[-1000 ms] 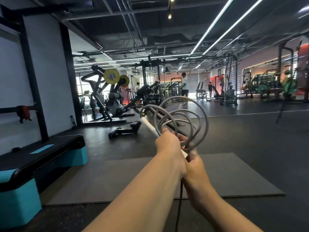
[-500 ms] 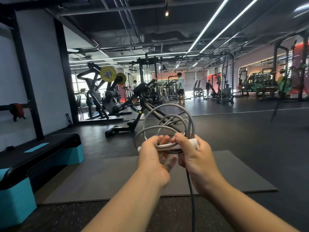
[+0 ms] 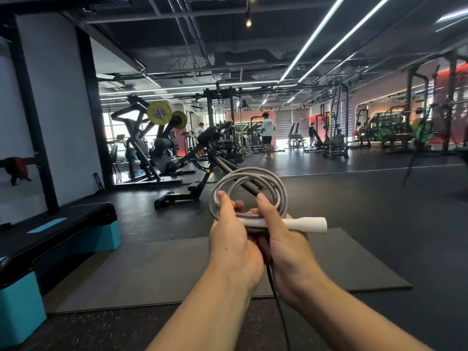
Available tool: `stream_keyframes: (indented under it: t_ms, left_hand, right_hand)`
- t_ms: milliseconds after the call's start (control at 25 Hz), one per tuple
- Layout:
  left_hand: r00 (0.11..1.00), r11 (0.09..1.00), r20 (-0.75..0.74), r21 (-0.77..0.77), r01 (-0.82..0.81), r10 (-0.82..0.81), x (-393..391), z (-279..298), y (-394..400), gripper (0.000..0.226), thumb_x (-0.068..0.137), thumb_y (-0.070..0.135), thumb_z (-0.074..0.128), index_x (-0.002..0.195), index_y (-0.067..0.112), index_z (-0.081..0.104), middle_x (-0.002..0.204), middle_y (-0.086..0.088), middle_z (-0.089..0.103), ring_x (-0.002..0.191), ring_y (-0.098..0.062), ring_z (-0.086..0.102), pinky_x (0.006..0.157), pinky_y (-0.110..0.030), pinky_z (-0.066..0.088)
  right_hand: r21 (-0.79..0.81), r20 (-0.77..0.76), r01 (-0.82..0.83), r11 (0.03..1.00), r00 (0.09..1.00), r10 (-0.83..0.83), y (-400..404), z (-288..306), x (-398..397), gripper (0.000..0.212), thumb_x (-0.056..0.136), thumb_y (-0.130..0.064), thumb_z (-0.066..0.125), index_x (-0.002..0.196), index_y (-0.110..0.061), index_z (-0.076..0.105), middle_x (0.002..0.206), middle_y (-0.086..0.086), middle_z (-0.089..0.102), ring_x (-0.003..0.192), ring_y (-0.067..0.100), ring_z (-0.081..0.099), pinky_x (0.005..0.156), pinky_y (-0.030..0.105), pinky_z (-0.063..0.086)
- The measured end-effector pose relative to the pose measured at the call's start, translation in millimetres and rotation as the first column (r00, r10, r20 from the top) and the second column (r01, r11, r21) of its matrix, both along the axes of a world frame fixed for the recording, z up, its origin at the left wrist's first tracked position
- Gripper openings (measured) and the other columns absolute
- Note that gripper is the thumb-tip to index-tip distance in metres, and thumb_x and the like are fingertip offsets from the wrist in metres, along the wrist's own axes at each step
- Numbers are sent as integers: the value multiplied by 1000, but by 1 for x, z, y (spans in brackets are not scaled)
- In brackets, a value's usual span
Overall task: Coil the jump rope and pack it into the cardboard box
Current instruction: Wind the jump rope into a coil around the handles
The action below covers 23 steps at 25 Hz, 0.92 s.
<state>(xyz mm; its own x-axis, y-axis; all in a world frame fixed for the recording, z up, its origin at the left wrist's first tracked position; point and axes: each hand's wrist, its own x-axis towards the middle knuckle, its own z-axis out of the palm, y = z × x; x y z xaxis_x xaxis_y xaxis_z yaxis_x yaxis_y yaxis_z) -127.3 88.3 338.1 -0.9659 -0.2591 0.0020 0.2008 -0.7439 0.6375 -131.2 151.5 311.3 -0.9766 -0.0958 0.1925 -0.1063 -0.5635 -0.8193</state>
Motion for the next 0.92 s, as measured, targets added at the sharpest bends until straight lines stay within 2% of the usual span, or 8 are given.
stream_keyframes:
  t_ms: [120,200,280,360,400,520,720,920]
  left_hand:
    - [986,914,159,-406,29,40,10,-24,-11,39,83,62,66,95,26,77,100,1,73,96,-21,63,81,-38,48]
    - [962,747,189,-664,-23,198,16,-32,-32,88,66,57,83,142,30,49,136,-3,55,120,-25,52,98,-45,45]
    - [894,181,-234,-930,-321,384,22,-23,-53,124,62,43,90,157,34,11,159,-4,25,143,-25,31,115,-42,28]
    - [649,-584,-757,-496,-643,-72,26,-3,-56,121,69,35,84,161,28,6,167,-1,13,152,-23,14,122,-45,12]
    - [596,-716,-724,-205,-668,-349,28,10,-47,116,70,32,80,161,24,9,168,-3,14,153,-25,11,122,-50,10]
    - [831,-862,-349,-109,-495,-433,20,33,-15,97,81,35,70,159,23,14,153,-3,43,144,-26,34,110,-44,34]
    - [951,-736,101,-659,-156,-291,-15,46,-24,31,78,29,74,106,24,63,98,3,73,86,-21,66,67,-32,50]
    - [935,-686,154,-718,-115,-318,-10,37,-34,11,84,28,71,94,24,71,68,6,61,54,-10,48,49,-23,35]
  right_hand:
    - [176,-86,75,982,994,-61,22,15,3,34,95,-32,67,66,-13,71,56,4,72,33,4,44,38,19,33]
    - [477,-172,100,873,985,-19,42,24,-3,36,96,-33,64,68,-11,71,70,11,78,36,6,40,41,22,28]
    - [773,-228,122,622,969,94,58,31,-8,37,98,-24,59,65,-9,66,56,3,72,34,3,47,42,21,30]
    - [916,-244,155,371,948,205,61,37,-7,34,96,-19,61,65,-8,67,53,0,68,42,6,59,44,19,40]
    - [944,-271,204,258,926,263,61,38,-8,27,95,-19,62,72,-8,70,62,3,72,55,14,67,52,21,45]
    - [889,-346,438,-134,835,428,53,42,-6,19,96,-24,61,106,-13,73,92,1,71,76,16,59,69,24,38]
    - [827,-409,512,-231,830,378,58,43,-15,19,76,-25,74,69,-26,57,61,-6,62,54,14,61,48,25,45]
    - [867,-348,463,-185,827,441,72,45,-13,16,80,-33,76,84,-18,72,73,3,71,57,14,53,55,31,42]
